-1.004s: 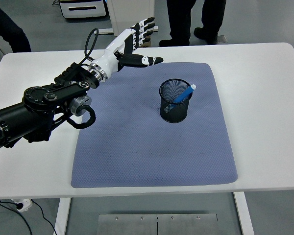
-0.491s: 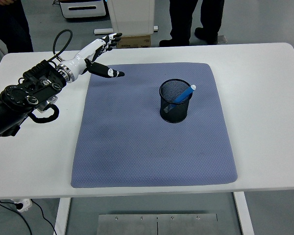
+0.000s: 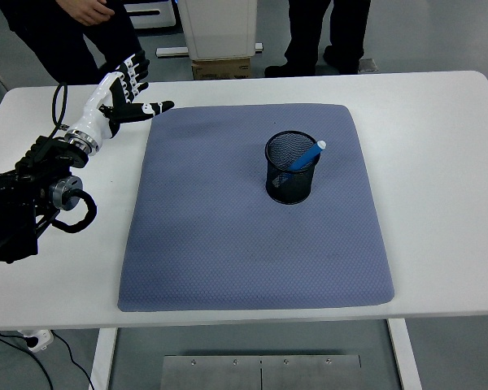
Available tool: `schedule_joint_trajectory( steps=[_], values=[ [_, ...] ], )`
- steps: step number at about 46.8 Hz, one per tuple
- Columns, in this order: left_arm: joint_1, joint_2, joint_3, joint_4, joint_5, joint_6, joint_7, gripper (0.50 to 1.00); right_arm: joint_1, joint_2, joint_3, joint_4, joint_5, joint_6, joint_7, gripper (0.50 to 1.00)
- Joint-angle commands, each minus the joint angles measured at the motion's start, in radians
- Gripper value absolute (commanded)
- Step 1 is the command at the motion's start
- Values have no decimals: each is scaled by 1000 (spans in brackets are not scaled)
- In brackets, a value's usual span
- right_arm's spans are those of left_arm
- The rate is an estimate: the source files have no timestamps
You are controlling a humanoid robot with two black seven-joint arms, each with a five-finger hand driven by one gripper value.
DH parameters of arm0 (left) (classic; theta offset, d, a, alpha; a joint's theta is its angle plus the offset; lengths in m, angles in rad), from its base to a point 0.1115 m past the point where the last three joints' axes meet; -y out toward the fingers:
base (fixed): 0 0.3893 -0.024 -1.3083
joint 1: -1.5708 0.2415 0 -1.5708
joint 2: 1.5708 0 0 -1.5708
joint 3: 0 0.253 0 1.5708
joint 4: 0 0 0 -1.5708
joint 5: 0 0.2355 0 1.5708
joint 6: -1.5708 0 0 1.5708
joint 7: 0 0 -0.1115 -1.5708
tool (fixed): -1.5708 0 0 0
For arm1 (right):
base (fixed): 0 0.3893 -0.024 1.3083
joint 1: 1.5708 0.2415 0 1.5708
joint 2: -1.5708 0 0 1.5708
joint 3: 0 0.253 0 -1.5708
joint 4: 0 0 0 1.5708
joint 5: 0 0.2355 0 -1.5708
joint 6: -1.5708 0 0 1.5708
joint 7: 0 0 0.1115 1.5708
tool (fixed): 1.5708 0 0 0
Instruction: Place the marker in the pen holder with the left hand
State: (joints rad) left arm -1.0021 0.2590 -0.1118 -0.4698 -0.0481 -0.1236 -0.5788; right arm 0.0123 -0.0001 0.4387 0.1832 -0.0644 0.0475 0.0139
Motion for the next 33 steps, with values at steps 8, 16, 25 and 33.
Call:
schedule_joint_trajectory(
  steps=[8, 16, 25, 33],
  values=[
    [92, 22, -219, -1, -39, -45, 2, 1000, 0, 0, 0, -1, 0, 0, 0, 1000],
    [142, 20, -319, -1, -41, -71, 5, 1000, 0, 0, 0, -1, 0, 0, 0, 1000],
    [169, 11, -338, -3, -47, -71, 5, 1000, 1, 0, 2, 1, -3, 2, 1, 1000],
    [180, 8, -341, -3, -62, -71, 5, 1000, 15, 0, 3, 6, 1, 2, -5, 1000]
  ],
)
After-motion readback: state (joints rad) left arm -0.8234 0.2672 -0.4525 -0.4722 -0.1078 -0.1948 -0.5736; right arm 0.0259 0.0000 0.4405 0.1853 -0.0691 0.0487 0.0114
